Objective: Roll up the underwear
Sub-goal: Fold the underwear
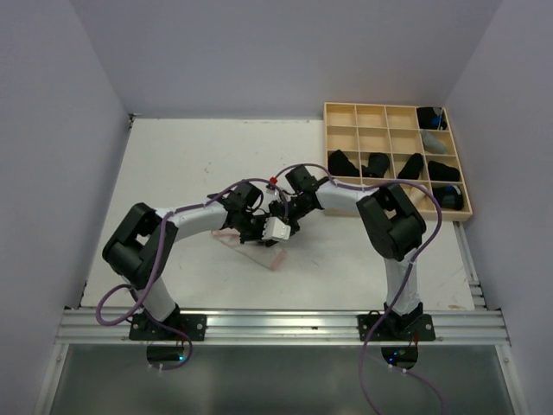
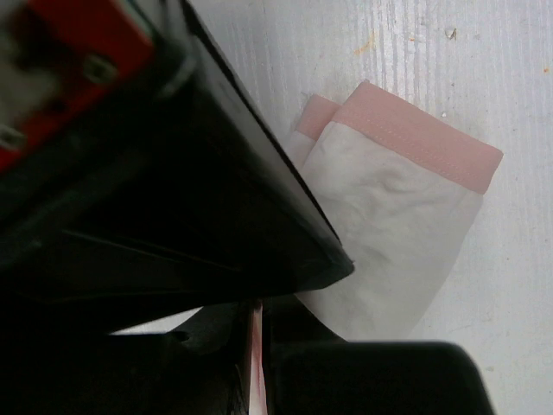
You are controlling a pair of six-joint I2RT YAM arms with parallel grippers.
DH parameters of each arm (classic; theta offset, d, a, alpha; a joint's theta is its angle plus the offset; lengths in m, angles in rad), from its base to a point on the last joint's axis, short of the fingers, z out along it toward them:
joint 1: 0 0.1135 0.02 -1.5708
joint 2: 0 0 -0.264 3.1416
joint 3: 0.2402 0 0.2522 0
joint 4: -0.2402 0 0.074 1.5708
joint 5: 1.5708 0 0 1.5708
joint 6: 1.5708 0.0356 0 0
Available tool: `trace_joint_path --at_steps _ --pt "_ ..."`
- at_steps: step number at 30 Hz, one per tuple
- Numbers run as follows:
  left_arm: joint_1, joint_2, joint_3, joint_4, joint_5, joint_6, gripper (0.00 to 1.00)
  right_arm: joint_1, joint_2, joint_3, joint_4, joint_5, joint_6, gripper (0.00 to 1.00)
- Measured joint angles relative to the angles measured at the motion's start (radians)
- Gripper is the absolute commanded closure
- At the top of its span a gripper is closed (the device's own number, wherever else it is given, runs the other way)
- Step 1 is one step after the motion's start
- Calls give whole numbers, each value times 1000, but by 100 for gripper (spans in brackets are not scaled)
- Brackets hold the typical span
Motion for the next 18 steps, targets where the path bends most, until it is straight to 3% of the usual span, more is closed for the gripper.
trace_joint_path --at_steps 8,13,18 --pt "0 0 0 1 0 -3 93 16 34 1 -3 95 -18 88" --pt "15 -1 4 5 10 -29 71 11 74 17 -20 100 -28 91" --pt "99 -15 24 -44 32 -79 67 14 84 35 -23 105 -36 91"
